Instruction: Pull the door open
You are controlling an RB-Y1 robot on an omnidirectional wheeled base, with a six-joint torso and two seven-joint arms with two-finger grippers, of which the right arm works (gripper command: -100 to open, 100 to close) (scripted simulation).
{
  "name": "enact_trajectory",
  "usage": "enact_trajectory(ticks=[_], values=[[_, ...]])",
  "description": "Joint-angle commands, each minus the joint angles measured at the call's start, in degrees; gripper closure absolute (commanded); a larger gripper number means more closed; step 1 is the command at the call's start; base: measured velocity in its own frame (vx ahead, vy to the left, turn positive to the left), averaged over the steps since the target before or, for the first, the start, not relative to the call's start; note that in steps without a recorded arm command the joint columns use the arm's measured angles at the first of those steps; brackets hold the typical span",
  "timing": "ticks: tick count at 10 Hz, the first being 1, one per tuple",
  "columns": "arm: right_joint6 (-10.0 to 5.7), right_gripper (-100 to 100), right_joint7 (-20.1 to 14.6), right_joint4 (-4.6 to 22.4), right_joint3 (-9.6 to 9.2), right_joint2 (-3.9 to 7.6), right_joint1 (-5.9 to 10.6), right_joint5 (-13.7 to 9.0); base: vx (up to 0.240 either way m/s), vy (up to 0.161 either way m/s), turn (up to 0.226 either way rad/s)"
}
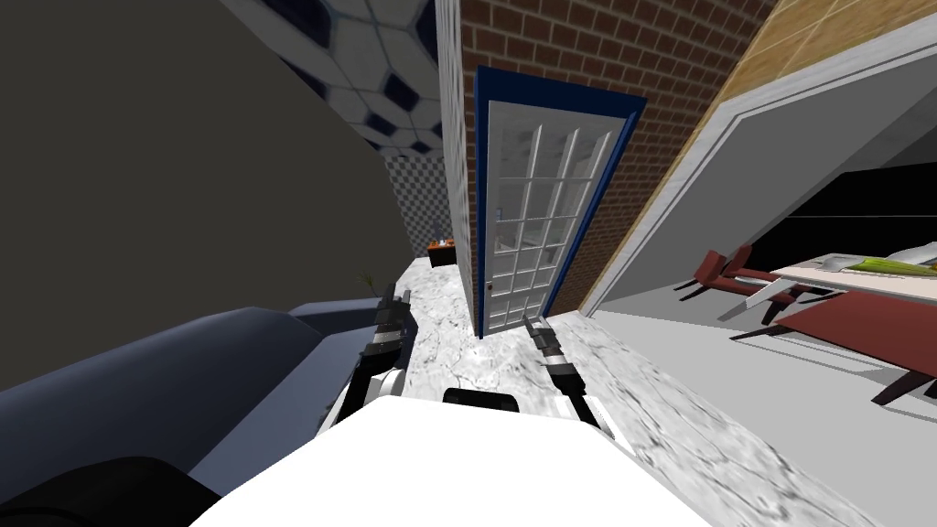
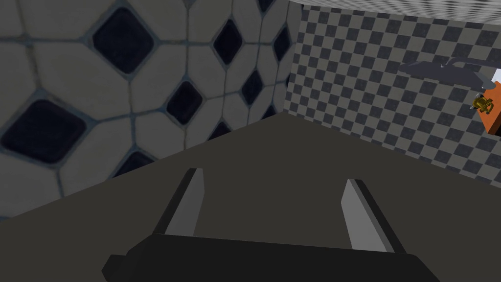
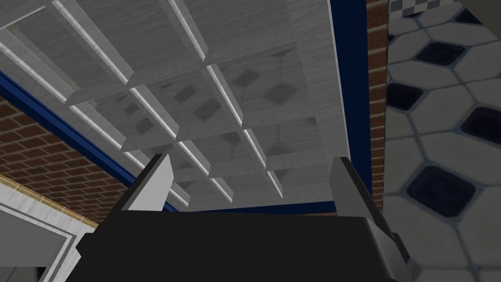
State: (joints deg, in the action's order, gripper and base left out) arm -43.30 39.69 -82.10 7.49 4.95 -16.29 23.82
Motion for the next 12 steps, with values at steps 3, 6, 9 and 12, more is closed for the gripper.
enact_trajectory(ticks=[3,6,9,12], values=[[-1.74,-100,3.4,4.5,0.84,-0.19,0.99,2.5,0.108,0.053,0.018],[-3.26,-100,6.1,8.2,1.53,-0.39,1.73,4.4,0.112,0.042,0.015],[-4.65,-100,8.6,11.6,2.15,-0.69,2.39,6.2,0.102,0.054,0.013],[-6.38,-100,11.7,15.8,2.94,-1.12,3.22,8.4,0.104,0.026,0.015]])
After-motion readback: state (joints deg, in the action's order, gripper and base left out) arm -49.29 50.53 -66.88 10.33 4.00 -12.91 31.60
